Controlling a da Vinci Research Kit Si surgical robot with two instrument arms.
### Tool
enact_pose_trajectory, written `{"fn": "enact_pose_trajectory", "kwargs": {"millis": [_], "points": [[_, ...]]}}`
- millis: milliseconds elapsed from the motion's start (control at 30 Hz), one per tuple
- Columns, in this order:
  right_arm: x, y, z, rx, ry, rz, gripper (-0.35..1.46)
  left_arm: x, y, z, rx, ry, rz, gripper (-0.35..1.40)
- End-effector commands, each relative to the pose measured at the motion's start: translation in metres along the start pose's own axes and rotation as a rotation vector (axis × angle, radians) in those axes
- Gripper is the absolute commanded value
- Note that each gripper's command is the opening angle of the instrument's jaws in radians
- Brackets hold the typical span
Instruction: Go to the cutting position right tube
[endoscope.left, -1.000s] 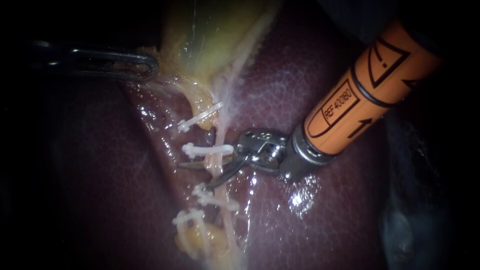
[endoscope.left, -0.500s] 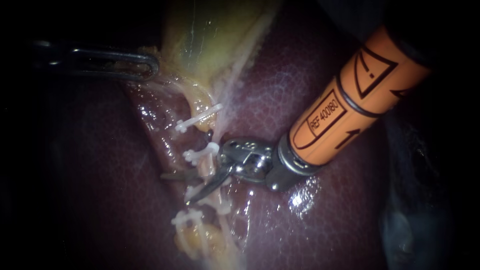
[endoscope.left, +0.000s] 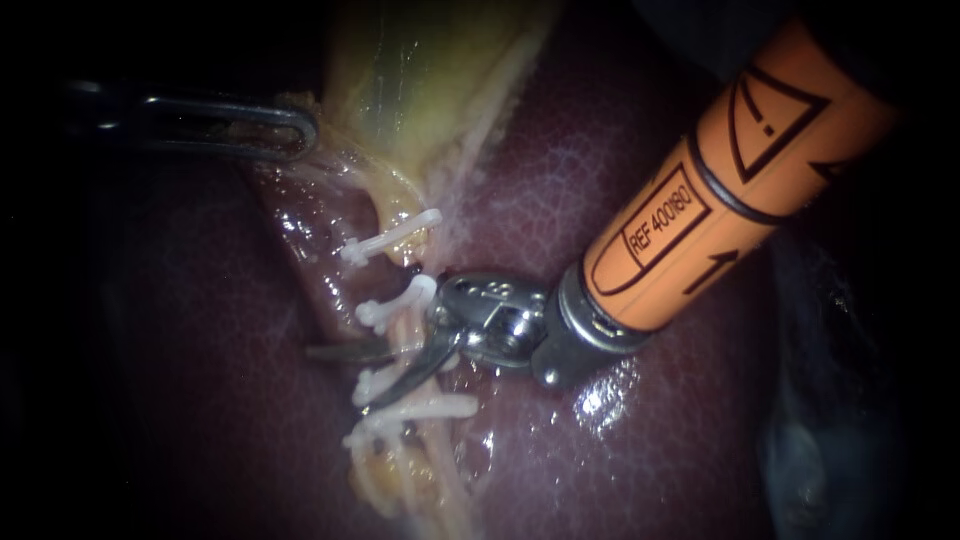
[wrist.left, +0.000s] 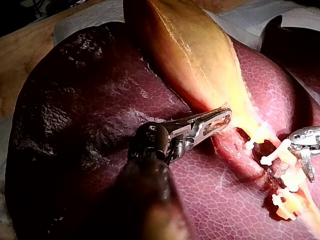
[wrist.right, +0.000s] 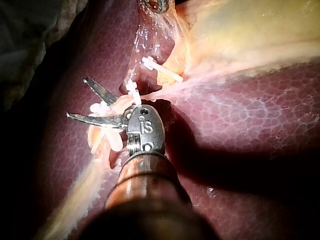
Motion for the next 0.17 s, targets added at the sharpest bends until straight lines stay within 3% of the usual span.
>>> {"fn": "enact_pose_trajectory", "kwargs": {"millis": [33,167], "points": [[0.0000,0.0000,0.0000,-0.001,0.000,0.000,1.09,0.0000,0.0000,0.0000,0.000,0.000,0.000,-0.35],[0.0000,0.0001,0.0000,-0.001,0.000,0.000,1.10,0.0000,0.0000,0.0000,0.000,0.000,0.000,-0.35]]}}
